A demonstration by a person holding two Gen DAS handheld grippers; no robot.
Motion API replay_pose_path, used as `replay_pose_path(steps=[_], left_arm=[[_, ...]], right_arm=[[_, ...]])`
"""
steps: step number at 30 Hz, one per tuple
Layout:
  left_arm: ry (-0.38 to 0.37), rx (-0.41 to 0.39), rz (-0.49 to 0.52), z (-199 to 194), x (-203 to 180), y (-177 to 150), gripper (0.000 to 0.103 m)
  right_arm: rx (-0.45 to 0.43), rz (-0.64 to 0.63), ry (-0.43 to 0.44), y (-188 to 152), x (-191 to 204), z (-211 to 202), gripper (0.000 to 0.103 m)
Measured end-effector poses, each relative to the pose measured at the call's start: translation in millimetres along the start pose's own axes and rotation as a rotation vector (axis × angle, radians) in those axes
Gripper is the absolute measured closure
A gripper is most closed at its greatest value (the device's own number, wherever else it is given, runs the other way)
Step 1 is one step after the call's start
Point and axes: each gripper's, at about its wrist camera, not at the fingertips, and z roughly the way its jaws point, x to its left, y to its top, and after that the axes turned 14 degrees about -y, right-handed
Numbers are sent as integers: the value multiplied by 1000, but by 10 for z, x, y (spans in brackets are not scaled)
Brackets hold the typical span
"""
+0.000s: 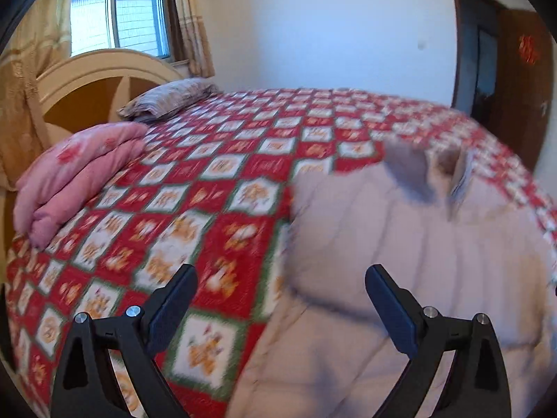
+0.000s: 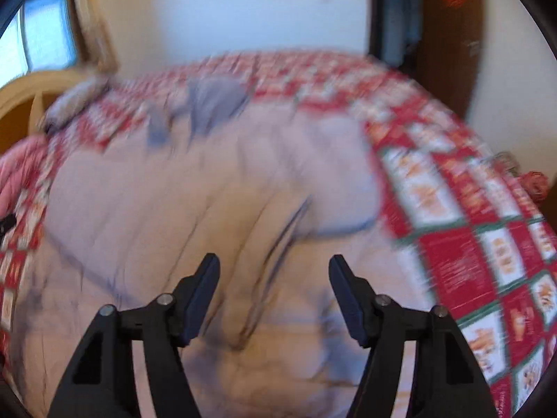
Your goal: Fold large clothes
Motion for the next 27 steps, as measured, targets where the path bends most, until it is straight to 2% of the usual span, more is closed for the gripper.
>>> replay_pose_path(steps=[2, 4, 5, 7, 10, 12, 13, 16, 18, 21, 27], left_arm=[[-43, -29, -4, 85, -128, 168, 6], [-98, -39, -7, 273, -260, 312, 6], [-100, -39, -3, 402, -317, 362, 6], [-53, -15, 8, 703, -362, 418, 6], [76, 68, 48, 1225, -369, 372, 6], [137, 116, 65, 1497, -301, 270, 6], [132, 138, 50, 1597, -246, 206, 6], [49, 145, -40, 1695, -57, 57, 5], [23, 160, -97, 1729, 48, 21, 1], [-41, 190, -174, 1789, 172, -17, 1], [-27, 204, -161, 1834, 114, -37, 1]], right_arm=[[-33, 28, 41, 111, 19, -75, 58], [-20, 26, 119, 195, 162, -34, 64], [2, 23, 150, 220, 253, 43, 65], [35, 21, 164, 258, 401, 241, 65], [94, 23, 182, 247, 559, 550, 65], [101, -2, 165, 200, 654, 639, 65], [99, -16, 160, 186, 690, 672, 65], [90, -42, 152, 108, 729, 761, 67], [73, -67, 135, 93, 773, 805, 67], [65, -97, 112, 95, 835, 854, 67], [53, -130, 75, 80, 921, 895, 67]])
